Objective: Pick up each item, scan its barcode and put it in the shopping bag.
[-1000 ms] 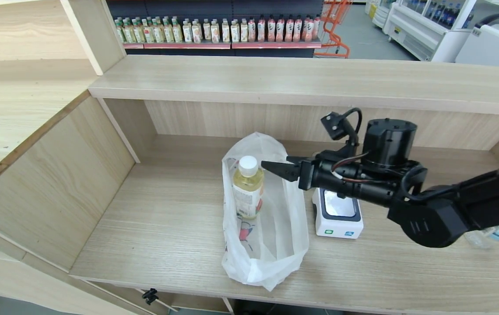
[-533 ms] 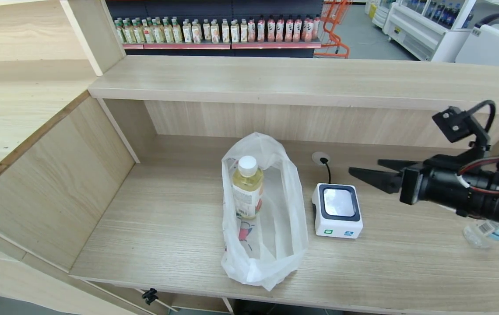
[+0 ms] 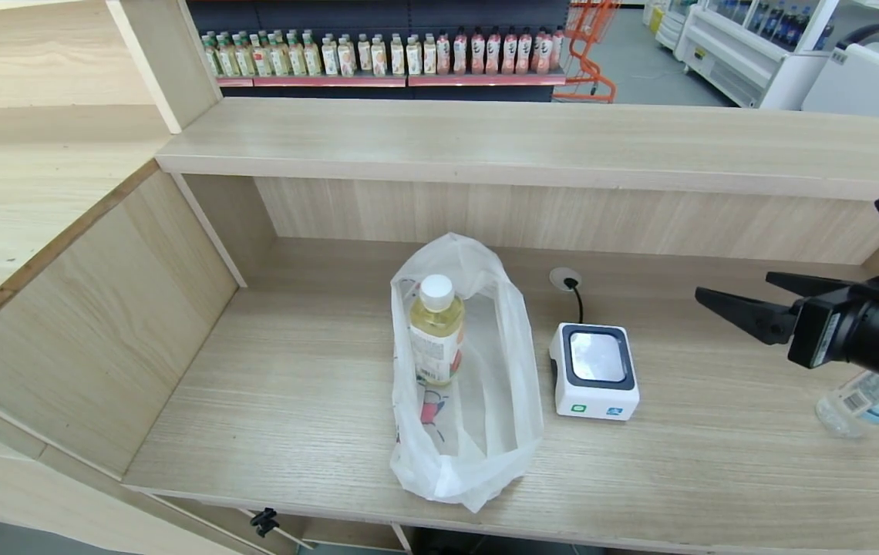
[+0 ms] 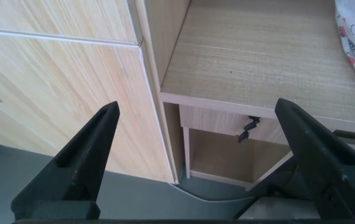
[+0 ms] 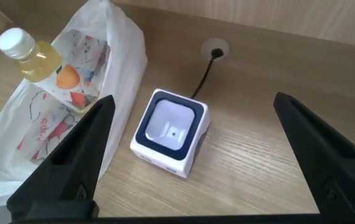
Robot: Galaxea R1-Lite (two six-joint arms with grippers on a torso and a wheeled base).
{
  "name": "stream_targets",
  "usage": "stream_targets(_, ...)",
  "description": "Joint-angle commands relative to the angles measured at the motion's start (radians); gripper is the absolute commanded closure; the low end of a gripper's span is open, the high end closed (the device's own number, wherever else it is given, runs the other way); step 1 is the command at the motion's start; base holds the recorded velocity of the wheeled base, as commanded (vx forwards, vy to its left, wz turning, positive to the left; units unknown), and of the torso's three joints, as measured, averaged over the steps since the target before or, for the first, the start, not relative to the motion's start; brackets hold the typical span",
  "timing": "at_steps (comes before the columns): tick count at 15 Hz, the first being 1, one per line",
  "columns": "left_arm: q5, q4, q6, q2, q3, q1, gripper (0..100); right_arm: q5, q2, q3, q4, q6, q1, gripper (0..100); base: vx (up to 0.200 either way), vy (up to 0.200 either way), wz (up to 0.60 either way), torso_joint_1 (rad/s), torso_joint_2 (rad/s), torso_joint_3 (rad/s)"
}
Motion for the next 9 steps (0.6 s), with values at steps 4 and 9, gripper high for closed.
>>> stream_targets(4, 0.001, 0.000, -0.001, 0.000, 0.000, 0.000, 0, -0.004, -0.009, 0.008, 0.022, -0.002, -0.052, 0, -0.150, 0.000, 0.00, 0.007, 0.01, -0.001)
stream_targets(9, 0.001, 0.000, 0.000, 0.001, 0.000, 0.000, 0, -0.114, -0.013, 0.046, 0.023, -0.007, -0.087, 0, 0.000, -0.040, 0.00, 0.002, 0.00, 0.001)
